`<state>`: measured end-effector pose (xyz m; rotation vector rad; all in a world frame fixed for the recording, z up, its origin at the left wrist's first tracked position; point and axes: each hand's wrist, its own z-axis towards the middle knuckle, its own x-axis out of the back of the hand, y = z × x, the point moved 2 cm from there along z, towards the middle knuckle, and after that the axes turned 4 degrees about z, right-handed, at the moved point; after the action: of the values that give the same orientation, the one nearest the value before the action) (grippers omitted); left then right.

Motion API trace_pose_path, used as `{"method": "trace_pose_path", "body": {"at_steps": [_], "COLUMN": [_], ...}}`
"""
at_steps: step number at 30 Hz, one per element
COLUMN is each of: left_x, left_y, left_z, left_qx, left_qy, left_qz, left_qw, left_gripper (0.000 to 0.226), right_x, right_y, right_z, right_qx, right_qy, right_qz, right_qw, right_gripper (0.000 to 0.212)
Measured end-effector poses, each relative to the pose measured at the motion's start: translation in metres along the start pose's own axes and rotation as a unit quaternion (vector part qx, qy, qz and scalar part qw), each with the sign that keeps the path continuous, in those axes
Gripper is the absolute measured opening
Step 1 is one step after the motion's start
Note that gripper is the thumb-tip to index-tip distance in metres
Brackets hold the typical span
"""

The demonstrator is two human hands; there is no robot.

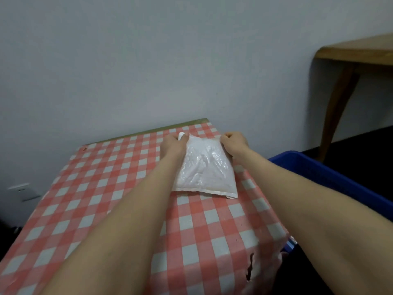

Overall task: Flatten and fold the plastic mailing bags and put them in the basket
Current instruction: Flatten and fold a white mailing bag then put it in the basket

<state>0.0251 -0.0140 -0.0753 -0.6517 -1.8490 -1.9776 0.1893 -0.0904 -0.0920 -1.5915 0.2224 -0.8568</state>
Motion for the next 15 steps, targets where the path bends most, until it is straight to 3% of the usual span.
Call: {"method": "trace_pose_path", "body": {"at_steps": [4, 7, 10, 12, 15], "left_x": [-0.002, -0.006, -0.004, -0.006, -0.01], "left_y": [-0.002, -0.004, -0.006, -0.009, -0.015], "left_z": [0.005, 0.007, 0.007, 0.007, 0.002], "left_qx": [0.018, 0.037, 0.054, 0.045, -0.053], "left_qy": [0.026, 0.038, 0.054, 0.038, -0.005], "left_qz": [-0.02, -0.028, -0.046, -0.034, 0.129], "left_qw": [0.999, 0.998, 0.996, 0.998, 0.99], "left_gripper": [0.039, 0.044, 0.041, 0.039, 0.047], "right_x": [0.005, 0.004, 0.001, -0.002, -0.009], "right_y": [0.007, 0.006, 0.011, 0.018, 0.019], "right_z": [-0.002, -0.004, -0.007, -0.005, -0.005], "right_qx": [-0.042, -0.088, -0.115, -0.094, -0.066], "right_qy": [0.022, -0.009, -0.065, -0.049, -0.012], "right_qz": [0.067, 0.149, 0.143, 0.102, 0.018], "right_qw": [0.997, 0.985, 0.981, 0.989, 0.998], "right_gripper": [0.031, 0.008, 0.021, 0.03, 0.044]}}
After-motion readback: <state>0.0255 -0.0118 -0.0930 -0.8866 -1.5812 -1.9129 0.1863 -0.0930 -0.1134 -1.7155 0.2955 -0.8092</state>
